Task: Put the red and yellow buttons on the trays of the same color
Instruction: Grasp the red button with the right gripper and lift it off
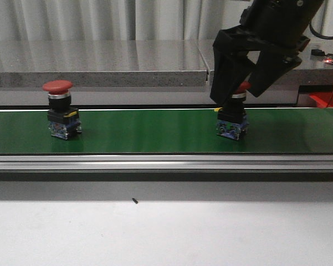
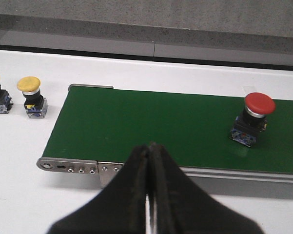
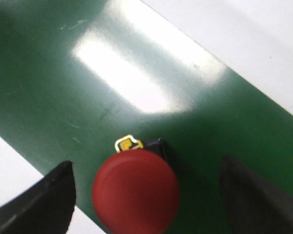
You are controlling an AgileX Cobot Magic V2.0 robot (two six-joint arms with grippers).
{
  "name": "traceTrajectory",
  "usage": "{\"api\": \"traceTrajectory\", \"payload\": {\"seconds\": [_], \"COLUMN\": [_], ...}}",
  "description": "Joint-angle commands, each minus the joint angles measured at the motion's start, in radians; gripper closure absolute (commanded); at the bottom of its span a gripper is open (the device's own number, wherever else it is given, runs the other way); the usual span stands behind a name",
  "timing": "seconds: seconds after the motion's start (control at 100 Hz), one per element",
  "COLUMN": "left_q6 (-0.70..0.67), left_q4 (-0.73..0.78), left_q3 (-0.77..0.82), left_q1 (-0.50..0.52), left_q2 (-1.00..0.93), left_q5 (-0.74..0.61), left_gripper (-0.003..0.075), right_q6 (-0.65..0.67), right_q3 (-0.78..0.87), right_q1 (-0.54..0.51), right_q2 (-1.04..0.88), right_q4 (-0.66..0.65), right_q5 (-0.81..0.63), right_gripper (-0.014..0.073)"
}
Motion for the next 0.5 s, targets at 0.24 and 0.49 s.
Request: {"api": "traceTrajectory", "payload": {"seconds": [0.24, 0.49], "left_q6": [0.002, 0.002], "left_q4": [-0.02, -0.02], "left_q3": [-0.028, -0.028], "left_q1": [-0.008, -0.008], "left_q2": [0.006, 0.006], "left_q5": [-0.074, -0.074], "left_gripper": [0.0741, 0.0741], "right_q6": [-0.011, 0.023], "right_q3": [-0.042, -0.1], "right_q1": [0.0, -0.001], "right_q2": [-0.033, -0.044], "right_q4": [0.004, -0.001], "right_q5": [0.03, 0.1], "right_gripper": [0.0335, 0.0339]}}
